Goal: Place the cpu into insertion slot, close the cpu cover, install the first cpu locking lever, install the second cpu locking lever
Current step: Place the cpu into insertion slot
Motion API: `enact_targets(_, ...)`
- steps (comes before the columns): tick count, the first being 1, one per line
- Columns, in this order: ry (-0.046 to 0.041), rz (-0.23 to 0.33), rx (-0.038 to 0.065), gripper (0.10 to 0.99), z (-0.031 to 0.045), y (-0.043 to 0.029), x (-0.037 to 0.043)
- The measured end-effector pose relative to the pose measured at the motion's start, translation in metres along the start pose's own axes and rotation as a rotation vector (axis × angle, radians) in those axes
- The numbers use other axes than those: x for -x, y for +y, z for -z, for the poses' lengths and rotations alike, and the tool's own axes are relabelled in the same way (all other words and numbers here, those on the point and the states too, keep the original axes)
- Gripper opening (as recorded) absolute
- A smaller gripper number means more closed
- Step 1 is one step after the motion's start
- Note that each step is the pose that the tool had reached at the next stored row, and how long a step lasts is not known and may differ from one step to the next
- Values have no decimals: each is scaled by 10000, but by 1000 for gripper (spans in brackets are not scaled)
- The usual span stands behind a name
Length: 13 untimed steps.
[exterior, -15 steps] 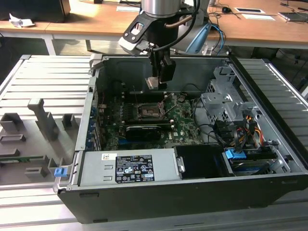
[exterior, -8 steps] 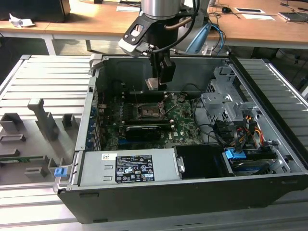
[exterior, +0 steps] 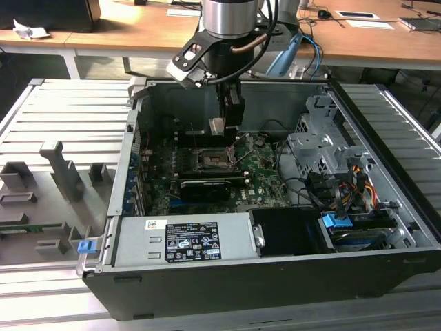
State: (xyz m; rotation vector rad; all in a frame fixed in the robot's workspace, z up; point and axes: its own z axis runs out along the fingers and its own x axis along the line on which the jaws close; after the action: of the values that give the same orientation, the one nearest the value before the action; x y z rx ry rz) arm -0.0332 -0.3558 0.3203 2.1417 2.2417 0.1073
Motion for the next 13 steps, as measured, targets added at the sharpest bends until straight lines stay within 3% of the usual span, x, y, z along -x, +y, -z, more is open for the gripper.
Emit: enact_targets(13, -12, -158, -2, 541, -39, -3, 1)
